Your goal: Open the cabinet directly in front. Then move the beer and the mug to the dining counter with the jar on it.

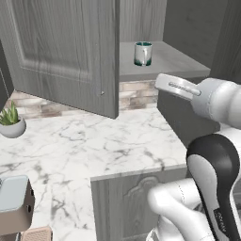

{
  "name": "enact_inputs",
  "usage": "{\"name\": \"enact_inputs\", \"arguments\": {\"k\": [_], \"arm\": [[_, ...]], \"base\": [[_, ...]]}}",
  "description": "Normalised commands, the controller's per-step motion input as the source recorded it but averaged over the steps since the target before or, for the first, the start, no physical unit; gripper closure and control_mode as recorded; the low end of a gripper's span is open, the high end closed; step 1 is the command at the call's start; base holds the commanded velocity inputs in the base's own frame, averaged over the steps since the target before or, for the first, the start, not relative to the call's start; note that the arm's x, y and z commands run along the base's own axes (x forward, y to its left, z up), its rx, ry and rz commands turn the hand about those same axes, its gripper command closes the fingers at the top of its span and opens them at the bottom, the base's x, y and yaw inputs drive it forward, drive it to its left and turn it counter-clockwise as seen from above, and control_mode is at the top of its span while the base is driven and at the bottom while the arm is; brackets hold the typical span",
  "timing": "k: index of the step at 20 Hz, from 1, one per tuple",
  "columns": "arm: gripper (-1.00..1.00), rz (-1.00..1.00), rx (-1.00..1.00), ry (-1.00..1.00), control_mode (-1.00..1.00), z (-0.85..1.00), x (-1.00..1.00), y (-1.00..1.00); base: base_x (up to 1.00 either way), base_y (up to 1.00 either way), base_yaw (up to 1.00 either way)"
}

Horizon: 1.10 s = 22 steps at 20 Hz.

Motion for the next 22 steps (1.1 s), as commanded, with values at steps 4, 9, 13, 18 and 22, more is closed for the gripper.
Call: {"name": "enact_inputs", "arguments": {"k": [4,9,13,18,22], "arm": [[-1.00,0.14,0.00,0.01,-1.00,0.00,0.88,0.00],[-1.00,0.16,0.00,0.03,-1.00,0.00,1.00,0.36],[-1.00,0.26,0.00,0.18,-1.00,0.00,0.90,0.68],[-1.00,0.31,0.00,0.17,-1.00,0.00,0.42,0.72],[-1.00,0.24,0.00,0.00,-1.00,0.00,0.00,0.77]], "base": [[0.00,0.00,0.00],[0.00,0.00,0.00],[0.00,0.00,0.00],[0.00,0.00,0.00],[0.00,0.00,0.00]]}}
